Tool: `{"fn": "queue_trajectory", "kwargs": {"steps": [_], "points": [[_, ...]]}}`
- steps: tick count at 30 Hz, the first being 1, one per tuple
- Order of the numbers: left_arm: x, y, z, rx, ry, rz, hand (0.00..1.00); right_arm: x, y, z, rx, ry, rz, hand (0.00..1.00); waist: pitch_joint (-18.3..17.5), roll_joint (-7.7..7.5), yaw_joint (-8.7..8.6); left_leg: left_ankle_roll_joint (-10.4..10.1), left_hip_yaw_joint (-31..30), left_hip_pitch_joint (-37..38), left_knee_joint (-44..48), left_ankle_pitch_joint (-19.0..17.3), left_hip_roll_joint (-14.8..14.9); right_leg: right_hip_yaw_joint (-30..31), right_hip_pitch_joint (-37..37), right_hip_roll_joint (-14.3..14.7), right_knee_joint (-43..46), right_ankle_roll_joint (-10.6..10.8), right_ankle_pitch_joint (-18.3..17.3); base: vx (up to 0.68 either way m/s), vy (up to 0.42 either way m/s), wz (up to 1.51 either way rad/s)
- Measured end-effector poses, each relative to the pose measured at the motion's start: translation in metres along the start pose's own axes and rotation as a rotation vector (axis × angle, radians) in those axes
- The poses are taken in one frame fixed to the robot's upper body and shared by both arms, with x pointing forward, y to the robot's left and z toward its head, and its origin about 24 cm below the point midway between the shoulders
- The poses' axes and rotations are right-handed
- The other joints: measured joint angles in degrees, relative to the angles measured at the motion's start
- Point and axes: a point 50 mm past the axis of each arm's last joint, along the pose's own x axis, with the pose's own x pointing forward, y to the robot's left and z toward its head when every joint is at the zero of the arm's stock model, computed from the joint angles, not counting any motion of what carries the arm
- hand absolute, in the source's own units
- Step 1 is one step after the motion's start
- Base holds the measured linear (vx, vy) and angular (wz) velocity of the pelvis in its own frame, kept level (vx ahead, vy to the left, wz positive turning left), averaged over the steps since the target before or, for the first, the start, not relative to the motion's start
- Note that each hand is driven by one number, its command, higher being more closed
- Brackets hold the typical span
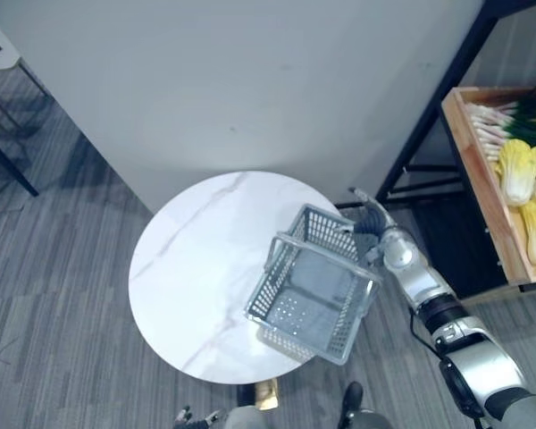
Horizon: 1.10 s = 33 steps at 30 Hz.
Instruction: Pick vegetable in the basket
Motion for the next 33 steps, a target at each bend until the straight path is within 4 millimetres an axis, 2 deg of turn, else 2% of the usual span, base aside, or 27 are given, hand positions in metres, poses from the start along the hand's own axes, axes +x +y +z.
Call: {"fn": "queue_trajectory", "kwargs": {"steps": [10,19,29,33], "points": [[0.002,-0.002,0.006,-0.005,-0.015,-0.004,0.00,-0.013,0.023,0.006,-0.036,-0.064,0.096,0.00,0.97,-0.51,-0.15,-0.08,0.57,-0.08,-0.01,-0.07,0.07,0.73,-0.46,0.14,-0.08,0.01,0.00,0.02,0.001,-0.02],[0.002,-0.002,0.007,0.002,-0.017,-0.005,0.00,-0.019,0.033,0.014,-0.047,-0.117,0.131,0.00,0.98,-0.55,-0.18,-0.05,0.66,-0.72,-0.01,-0.04,0.14,0.95,-1.22,0.24,-0.02,0.02,0.01,0.00,0.000,-0.01],[0.002,-0.002,0.007,0.003,-0.018,-0.004,0.00,-0.021,0.043,0.013,-0.091,-0.113,0.167,0.00,1.00,-0.58,0.06,0.00,0.58,-1.58,-0.01,-0.01,0.11,0.93,-2.05,0.21,0.12,0.02,0.01,0.00,0.000,0.00],[0.002,-0.002,0.007,0.002,-0.019,-0.001,0.00,-0.020,0.046,0.004,-0.128,-0.072,0.173,0.00,1.87,-0.66,0.20,0.08,0.38,-1.90,0.00,0.06,0.10,0.79,-2.21,0.20,0.10,0.02,0.01,0.02,-0.002,0.02]]}}
